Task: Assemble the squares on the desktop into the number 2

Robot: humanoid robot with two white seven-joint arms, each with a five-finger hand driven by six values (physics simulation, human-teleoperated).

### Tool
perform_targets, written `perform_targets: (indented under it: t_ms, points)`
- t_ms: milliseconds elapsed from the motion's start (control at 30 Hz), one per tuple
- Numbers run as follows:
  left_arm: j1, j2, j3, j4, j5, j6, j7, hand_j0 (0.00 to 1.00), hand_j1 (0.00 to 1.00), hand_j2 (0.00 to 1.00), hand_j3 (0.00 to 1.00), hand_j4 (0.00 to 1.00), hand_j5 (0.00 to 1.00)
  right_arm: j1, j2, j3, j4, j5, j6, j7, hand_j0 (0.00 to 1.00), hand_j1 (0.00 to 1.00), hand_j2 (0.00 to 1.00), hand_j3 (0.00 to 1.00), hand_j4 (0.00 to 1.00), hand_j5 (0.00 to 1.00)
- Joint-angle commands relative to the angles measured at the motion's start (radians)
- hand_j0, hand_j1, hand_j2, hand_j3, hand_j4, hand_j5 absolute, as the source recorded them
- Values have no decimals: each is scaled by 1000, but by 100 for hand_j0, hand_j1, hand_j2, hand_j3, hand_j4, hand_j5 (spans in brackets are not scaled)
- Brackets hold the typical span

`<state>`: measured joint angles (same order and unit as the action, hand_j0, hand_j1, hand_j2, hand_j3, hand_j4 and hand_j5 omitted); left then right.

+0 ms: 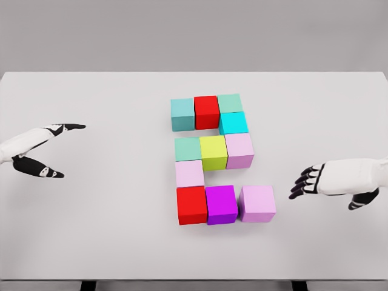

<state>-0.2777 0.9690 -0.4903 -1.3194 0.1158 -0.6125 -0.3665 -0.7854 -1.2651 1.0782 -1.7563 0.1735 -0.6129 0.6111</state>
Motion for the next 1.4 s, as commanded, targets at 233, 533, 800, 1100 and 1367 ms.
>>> perform_targets:
  t_ms: [233, 533, 800, 1100, 1367]
  points:
    - [0, -1, 30, 23, 7, 2, 0, 100, 100, 100, 100, 100, 100, -2, 53, 8, 0, -5, 2, 0, 100, 100, 100, 100, 100, 100]
    - [0, -4, 32, 28, 7, 2, 0, 100, 100, 100, 100, 100, 100, -2, 69, 8, 0, -5, 2, 0, 100, 100, 100, 100, 100, 100]
    - [2, -7, 32, 26, 7, 2, 0, 100, 100, 100, 100, 100, 100, -2, 76, 8, 0, -5, 2, 0, 100, 100, 100, 100, 100, 100]
    - [2, -12, 32, 26, 7, 2, 0, 100, 100, 100, 100, 100, 100, -3, 93, 8, 0, -5, 2, 0, 100, 100, 100, 100, 100, 100]
    - [0, -12, 33, 28, 7, 2, 0, 100, 100, 100, 100, 100, 100, -5, 95, 6, 0, -5, 2, 0, 100, 100, 100, 100, 100, 100]
